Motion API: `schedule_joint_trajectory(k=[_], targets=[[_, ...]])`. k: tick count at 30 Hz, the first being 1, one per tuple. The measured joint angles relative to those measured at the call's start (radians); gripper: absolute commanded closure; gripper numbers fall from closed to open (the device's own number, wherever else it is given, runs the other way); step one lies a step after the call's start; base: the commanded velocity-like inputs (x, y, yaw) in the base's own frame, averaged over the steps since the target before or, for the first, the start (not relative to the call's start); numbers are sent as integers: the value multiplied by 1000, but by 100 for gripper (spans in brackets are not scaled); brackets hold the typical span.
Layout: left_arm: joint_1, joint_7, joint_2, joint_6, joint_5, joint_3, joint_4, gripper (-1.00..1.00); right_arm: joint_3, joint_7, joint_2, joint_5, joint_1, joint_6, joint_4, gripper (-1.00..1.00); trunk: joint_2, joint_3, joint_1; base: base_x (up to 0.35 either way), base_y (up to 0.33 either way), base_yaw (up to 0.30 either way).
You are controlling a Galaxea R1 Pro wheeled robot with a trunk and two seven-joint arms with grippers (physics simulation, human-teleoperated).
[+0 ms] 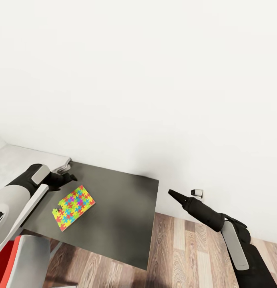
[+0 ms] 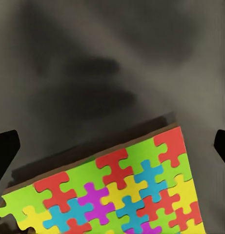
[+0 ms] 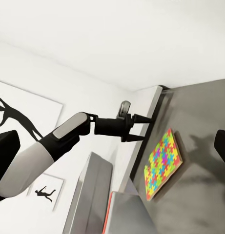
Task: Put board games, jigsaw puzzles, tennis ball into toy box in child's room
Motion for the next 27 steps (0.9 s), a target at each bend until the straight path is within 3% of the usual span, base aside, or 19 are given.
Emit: schedule_joint_trajectory(k=[7,27], targets=[[3,-29,0,-1,-1,2,1,-100,0,0,0,0,0,0,0,-100,0,-9,0,0,0,0],[6,-33,0,-35,-1,6,48,-100,0,0,-1,0,0,1,0,-100,0,-24,0,0,0,0]])
